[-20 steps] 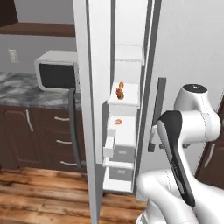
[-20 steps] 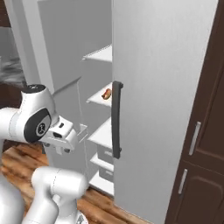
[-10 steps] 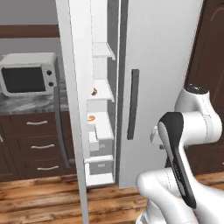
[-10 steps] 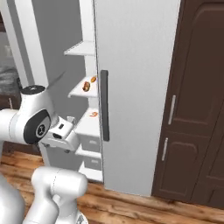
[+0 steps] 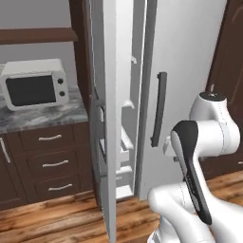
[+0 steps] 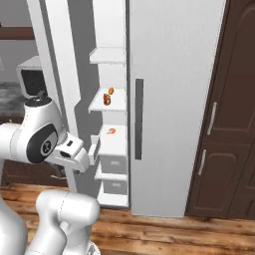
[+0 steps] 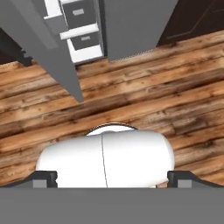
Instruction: Store the hot dog in the freezer for long-term storage. Close the freezer door after placing the cooked food.
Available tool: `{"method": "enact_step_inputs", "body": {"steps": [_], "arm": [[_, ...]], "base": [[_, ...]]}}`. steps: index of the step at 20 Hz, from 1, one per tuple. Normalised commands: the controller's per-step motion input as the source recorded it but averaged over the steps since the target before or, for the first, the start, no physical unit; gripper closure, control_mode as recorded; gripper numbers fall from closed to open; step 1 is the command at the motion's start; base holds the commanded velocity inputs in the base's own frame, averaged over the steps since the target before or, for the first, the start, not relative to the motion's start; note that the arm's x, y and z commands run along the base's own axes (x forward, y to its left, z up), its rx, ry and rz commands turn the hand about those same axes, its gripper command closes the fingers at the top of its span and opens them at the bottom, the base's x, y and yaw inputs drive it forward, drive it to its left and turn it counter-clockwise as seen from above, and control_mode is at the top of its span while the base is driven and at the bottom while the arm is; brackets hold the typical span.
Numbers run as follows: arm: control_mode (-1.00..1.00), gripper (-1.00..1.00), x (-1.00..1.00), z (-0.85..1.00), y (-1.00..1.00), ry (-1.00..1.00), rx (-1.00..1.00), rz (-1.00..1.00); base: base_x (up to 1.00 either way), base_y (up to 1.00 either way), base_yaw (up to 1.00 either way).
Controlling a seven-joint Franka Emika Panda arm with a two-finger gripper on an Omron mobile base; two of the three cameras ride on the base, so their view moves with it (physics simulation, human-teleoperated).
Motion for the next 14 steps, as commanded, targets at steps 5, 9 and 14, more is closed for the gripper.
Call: {"method": "enact_step_inputs", "body": {"steps": [5,9,14], "arm": [[1.0,-1.0,0.0,0.0,0.0,0.0,0.0,0.0],[1.0,-1.0,0.0,0.0,0.0,0.0,0.0,0.0],[-1.0,-1.0,0.02,0.0,0.0,0.0,0.0,0.0]], "base": [[0.0,0.61,-0.04],[0.0,0.6,0.0],[0.0,0.06,0.0]]}}
